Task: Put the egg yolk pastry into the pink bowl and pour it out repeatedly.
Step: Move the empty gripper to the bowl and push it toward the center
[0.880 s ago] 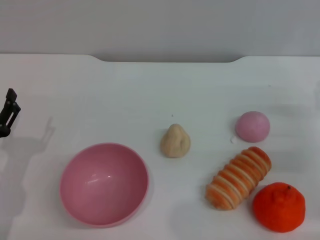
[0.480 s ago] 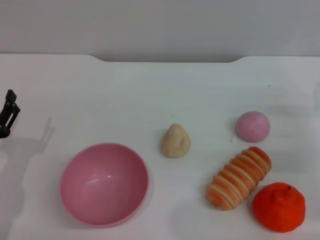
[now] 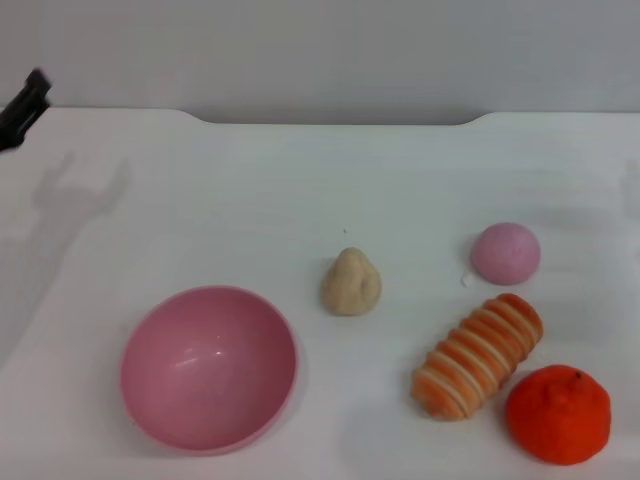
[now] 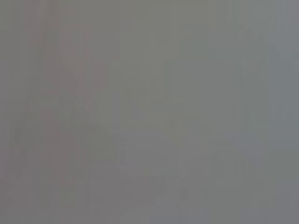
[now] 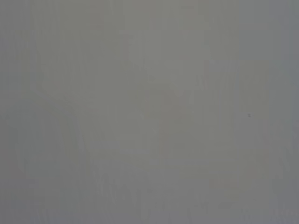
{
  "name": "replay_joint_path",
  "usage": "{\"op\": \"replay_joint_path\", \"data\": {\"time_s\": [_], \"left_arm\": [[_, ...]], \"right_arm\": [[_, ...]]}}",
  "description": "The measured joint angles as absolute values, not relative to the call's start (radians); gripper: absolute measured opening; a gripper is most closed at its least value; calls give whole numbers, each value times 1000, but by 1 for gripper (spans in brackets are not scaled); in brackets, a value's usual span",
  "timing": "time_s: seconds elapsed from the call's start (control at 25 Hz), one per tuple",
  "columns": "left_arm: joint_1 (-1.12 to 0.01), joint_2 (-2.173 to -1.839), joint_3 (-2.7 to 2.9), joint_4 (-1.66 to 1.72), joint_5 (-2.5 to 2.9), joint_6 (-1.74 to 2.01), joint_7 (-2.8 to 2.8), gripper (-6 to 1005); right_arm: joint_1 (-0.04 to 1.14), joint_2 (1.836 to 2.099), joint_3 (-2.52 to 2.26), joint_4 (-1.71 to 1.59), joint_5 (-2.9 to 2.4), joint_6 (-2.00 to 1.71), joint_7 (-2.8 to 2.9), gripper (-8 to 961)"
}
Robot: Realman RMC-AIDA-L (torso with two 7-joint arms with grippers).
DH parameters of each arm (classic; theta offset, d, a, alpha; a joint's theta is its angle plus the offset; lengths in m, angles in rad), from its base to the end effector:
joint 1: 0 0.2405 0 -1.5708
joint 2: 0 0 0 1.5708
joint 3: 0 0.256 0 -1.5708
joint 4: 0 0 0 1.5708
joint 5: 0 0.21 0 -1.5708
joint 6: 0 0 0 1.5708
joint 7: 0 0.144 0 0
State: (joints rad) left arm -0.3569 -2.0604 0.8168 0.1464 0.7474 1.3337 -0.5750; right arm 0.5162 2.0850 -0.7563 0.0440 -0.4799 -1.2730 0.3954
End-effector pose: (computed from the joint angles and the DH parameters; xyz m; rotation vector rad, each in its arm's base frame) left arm -0.3519 0.3074 0.0354 -1.5774 -0.6046 -0.9145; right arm 0.3442 0.3360 0.0203 -1.3601 0.6994 0.8655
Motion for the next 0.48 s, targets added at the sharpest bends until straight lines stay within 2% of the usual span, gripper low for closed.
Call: {"op": "replay_joint_path", "data": {"time_s": [0.04, 0.08, 0.12, 0.16, 0.24, 0.28, 0.36, 0.4, 0.44, 0.48], "left_arm": [[-357, -2060, 817, 146, 747, 1334, -575, 801], [-358, -2029, 1069, 503, 799, 947, -957, 801], [-356, -2000, 1155, 621, 892, 826, -1117, 801], [-356, -2000, 1155, 621, 892, 826, -1117, 802], [-356, -1937, 1255, 796, 1153, 718, -1483, 802], [-356, -1937, 1255, 796, 1153, 718, -1483, 802], [-358, -1895, 1254, 919, 1424, 759, -1807, 801], [-358, -1895, 1254, 919, 1424, 759, -1807, 801], [-359, -1879, 1200, 1078, 1718, 918, -2083, 801], [-358, -1879, 1180, 1138, 1824, 991, -2164, 801]], "right_arm": [[516, 2085, -756, 44, -480, -1273, 396, 510], [517, 2086, -756, 44, -480, -1273, 396, 510], [517, 2086, -756, 45, -480, -1273, 396, 510], [519, 2086, -756, 45, -480, -1273, 396, 510], [522, 2086, -756, 46, -480, -1273, 396, 510], [523, 2086, -756, 46, -480, -1273, 396, 511], [524, 2086, -756, 46, -480, -1273, 396, 511], [524, 2086, -756, 46, -480, -1273, 396, 511], [524, 2086, -756, 46, -480, -1273, 396, 511], [524, 2086, -756, 46, -480, -1273, 396, 511]]}}
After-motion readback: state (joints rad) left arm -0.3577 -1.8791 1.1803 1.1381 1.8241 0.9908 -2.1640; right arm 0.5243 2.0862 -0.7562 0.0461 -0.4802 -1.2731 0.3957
